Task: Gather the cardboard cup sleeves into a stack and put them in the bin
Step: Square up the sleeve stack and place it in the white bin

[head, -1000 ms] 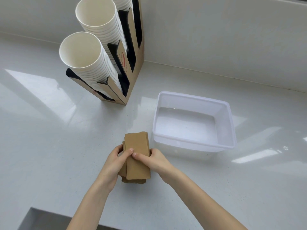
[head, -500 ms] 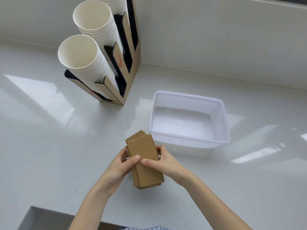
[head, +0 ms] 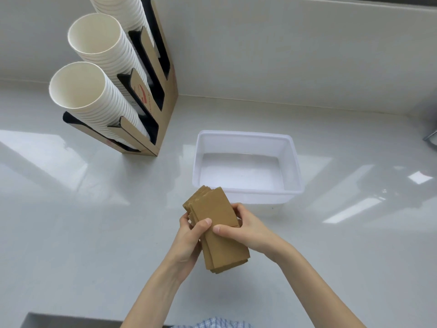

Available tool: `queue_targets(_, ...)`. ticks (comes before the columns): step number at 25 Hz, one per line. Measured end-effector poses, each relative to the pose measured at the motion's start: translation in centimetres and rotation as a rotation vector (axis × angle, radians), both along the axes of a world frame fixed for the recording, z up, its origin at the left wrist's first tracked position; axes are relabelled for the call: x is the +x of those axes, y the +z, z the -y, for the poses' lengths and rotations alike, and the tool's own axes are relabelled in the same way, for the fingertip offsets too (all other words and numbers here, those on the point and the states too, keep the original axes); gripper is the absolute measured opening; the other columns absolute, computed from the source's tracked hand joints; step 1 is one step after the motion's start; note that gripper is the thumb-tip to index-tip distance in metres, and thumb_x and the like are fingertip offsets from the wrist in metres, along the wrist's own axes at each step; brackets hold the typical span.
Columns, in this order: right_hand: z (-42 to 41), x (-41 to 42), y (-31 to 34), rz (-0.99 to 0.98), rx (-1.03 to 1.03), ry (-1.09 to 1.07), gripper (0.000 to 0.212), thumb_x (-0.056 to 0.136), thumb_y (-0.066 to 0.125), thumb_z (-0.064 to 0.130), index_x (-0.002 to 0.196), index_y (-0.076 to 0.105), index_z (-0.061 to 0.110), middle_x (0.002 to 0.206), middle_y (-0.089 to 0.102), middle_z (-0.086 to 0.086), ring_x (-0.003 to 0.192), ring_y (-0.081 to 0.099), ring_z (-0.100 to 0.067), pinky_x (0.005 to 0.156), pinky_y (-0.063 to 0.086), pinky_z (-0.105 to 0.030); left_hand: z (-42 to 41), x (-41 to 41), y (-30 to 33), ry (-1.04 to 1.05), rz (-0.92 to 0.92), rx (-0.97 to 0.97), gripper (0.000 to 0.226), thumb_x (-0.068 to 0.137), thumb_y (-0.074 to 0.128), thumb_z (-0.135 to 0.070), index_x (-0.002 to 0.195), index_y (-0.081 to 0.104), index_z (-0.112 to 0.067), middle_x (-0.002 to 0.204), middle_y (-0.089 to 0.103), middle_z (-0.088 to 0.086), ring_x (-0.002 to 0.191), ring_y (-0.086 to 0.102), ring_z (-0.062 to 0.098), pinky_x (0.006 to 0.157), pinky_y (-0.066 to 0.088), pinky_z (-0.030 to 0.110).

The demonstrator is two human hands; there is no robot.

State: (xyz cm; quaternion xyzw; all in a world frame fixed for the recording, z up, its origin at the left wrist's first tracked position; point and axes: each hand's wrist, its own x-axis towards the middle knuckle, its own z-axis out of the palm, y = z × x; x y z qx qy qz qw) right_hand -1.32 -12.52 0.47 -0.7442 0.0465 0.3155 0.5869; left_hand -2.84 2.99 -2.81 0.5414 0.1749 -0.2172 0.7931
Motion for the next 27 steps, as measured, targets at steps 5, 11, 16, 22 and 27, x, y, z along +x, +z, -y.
queue_targets(5,1.4,-0.7,0.1,-0.016,0.03,-0.043,0.066,0.071,0.066,0.049,0.127,0.038,0.029,0.123,0.053,0.005,0.108,0.057,-0.008,0.086,0.051,-0.025,1.6,0.0,-0.1,0.066,0.006,-0.023,0.095,0.044,0.069,-0.041,0.127,0.033,-0.013,0.128,0.051,0.019,0.107,0.058,0.029,0.084,0.052,0.041)
queue_targets(11,2.1,-3.4,-2.6,-0.117,0.267,-0.193,0.12,0.053,0.071,0.055,0.144,-0.004,0.031,0.127,0.054,0.001,0.119,0.054,-0.012,0.111,0.035,-0.035,2.1,0.5,-0.1,0.234,0.019,-0.048,0.096,0.047,0.068,-0.041,0.131,0.031,-0.012,0.128,0.051,0.018,0.113,0.053,0.033,0.083,0.051,0.038)
queue_targets(16,1.0,-3.9,-4.4,-0.135,0.526,-0.336,0.108,0.057,0.081,0.035,0.143,0.017,0.022,0.133,0.056,-0.006,0.118,0.057,-0.019,0.093,0.05,-0.028,3.1,0.0,0.3,0.279,0.053,-0.077,0.089,0.056,0.071,-0.022,0.132,0.024,-0.022,0.104,0.054,0.003,0.092,0.056,0.018,0.073,0.049,0.031)
queue_targets(22,1.8,-3.7,-4.2,-0.068,0.541,-0.356,0.066,0.063,0.073,0.025,0.124,0.05,0.013,0.109,0.068,-0.005,0.092,0.066,-0.013,0.068,0.053,-0.019,2.5,-0.7,0.1,0.172,0.114,-0.037,0.089,0.064,0.074,-0.016,0.133,0.02,-0.036,0.103,0.058,-0.001,0.088,0.062,0.013,0.074,0.052,0.031)
queue_targets(27,3.4,-3.5,-4.3,-0.037,0.408,-0.347,0.078,0.053,0.076,0.029,0.125,0.045,0.02,0.114,0.063,-0.003,0.097,0.064,-0.013,0.073,0.053,-0.022,0.7,-0.5,-0.1,-0.027,0.113,0.07,0.095,0.047,0.072,-0.036,0.13,0.025,-0.027,0.11,0.058,-0.002,0.098,0.061,0.011,0.076,0.056,0.023)
